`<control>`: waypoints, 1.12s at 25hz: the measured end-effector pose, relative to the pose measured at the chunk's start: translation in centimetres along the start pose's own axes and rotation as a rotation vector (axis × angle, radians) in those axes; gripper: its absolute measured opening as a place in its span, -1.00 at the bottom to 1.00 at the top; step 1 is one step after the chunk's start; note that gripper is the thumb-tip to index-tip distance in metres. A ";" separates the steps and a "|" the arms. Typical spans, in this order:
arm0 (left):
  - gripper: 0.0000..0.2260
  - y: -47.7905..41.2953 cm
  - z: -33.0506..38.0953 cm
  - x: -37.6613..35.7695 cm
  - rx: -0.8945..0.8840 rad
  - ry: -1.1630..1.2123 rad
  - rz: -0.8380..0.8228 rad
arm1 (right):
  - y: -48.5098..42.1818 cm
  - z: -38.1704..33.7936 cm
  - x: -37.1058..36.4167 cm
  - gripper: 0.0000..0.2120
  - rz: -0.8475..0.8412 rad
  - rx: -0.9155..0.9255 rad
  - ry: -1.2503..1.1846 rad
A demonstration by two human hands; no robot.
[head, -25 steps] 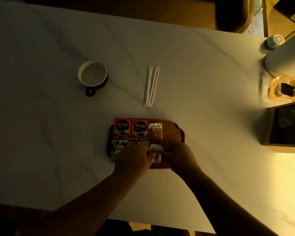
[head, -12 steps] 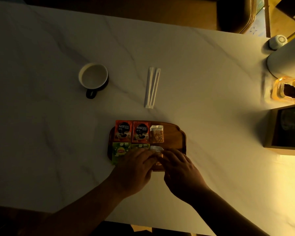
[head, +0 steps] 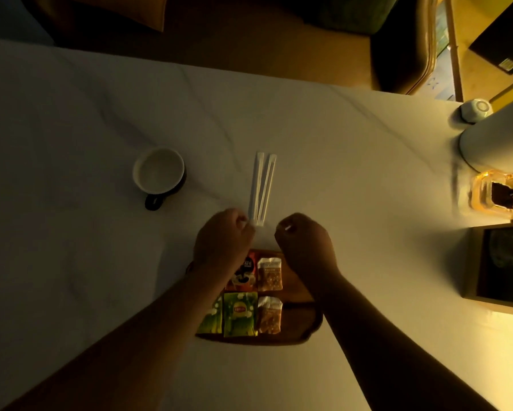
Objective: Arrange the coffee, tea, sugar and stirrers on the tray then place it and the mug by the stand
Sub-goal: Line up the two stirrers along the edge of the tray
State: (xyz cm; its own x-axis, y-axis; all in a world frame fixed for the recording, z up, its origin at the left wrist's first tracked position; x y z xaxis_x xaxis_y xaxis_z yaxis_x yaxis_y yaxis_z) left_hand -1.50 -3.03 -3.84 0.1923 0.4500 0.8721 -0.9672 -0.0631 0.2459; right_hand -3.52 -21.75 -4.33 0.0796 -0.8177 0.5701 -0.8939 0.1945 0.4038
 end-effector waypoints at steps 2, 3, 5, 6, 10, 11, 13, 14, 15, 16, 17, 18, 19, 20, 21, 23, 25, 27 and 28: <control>-0.78 -3.9 0.0 -0.2 0.074 -0.017 -0.036 | -3.6 -1.4 -0.2 -0.90 0.040 -0.027 -0.030; -0.79 -5.5 0.0 -0.5 0.099 -0.024 -0.055 | -5.0 -1.9 -0.4 -0.90 0.052 -0.033 -0.029; -0.81 -7.7 0.2 -1.0 0.130 -0.051 -0.077 | -7.3 -2.4 -1.0 -0.85 0.054 -0.059 0.012; -0.81 -8.4 0.4 -1.2 0.136 -0.074 -0.088 | -8.2 -2.4 -1.3 -0.83 0.047 -0.078 0.049; -0.76 -9.8 0.9 -1.6 0.133 -0.157 -0.147 | -9.8 -2.3 -2.4 -0.83 -0.011 -0.134 0.104; -0.76 -9.9 0.9 -1.7 0.141 -0.169 -0.166 | -9.9 -2.3 -2.5 -0.83 -0.018 -0.139 0.116; -0.74 -10.1 1.0 -1.9 0.168 -0.187 -0.213 | -10.2 -2.5 -2.6 -0.77 -0.011 -0.144 0.147; -0.73 -10.2 1.0 -2.1 0.177 -0.195 -0.234 | -10.3 -2.6 -2.5 -0.72 0.001 -0.147 0.156; -0.72 -10.3 1.1 -2.2 0.185 -0.203 -0.250 | -10.4 -2.7 -2.4 -0.68 0.010 -0.152 0.156; -0.71 -10.5 1.2 -2.2 0.196 -0.207 -0.260 | -10.5 -2.7 -2.4 -0.66 0.014 -0.161 0.153; -0.69 -10.5 1.2 -2.1 0.211 -0.203 -0.263 | -10.5 -2.7 -2.4 -0.66 0.013 -0.174 0.144; -0.68 -10.5 1.3 -2.0 0.222 -0.199 -0.260 | -10.5 -2.5 -2.4 -0.67 0.011 -0.188 0.128; -0.66 -10.5 1.4 -1.9 0.224 -0.206 -0.249 | -10.5 -2.3 -2.2 -0.67 0.010 -0.200 0.106; -0.66 -10.3 1.6 -1.8 0.219 -0.225 -0.233 | -10.3 -2.0 -1.7 -0.67 0.017 -0.212 0.077; -0.67 -10.1 1.8 -1.7 0.215 -0.240 -0.214 | -10.0 -1.8 -1.0 -0.69 0.028 -0.220 0.045; -0.72 -9.7 1.9 -1.5 0.222 -0.217 -0.188 | -8.8 -1.5 0.8 -0.70 0.046 -0.194 0.018; -0.76 -9.4 2.0 -1.4 0.208 -0.172 -0.187 | -6.8 -1.2 3.3 -0.68 0.074 -0.127 0.022; -0.82 -8.9 2.2 -0.7 0.176 -0.117 -0.182 | -4.2 0.3 5.5 -0.75 0.094 -0.108 -0.042; -0.85 -8.4 2.4 -0.4 0.158 -0.064 -0.176 | -2.8 1.5 6.4 -0.81 0.093 -0.131 -0.093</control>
State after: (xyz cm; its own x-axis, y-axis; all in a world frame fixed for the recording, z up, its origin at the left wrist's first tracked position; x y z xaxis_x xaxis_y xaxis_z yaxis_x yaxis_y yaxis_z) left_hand 6.95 -4.82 -5.20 0.3707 0.4097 0.8335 -0.8809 -0.1292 0.4553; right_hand -1.18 -28.31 -2.87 -0.0470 -0.8383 0.5431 -0.8299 0.3354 0.4459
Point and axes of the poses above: each hand's wrist, its own y-axis away from the middle knuckle, its own x-axis out of the back of the hand, z = x × y, the point moved 10 cm from there along -y, towards the middle knuckle, and after that the axes turned 9 degrees about -y, right-handed, at the moved point
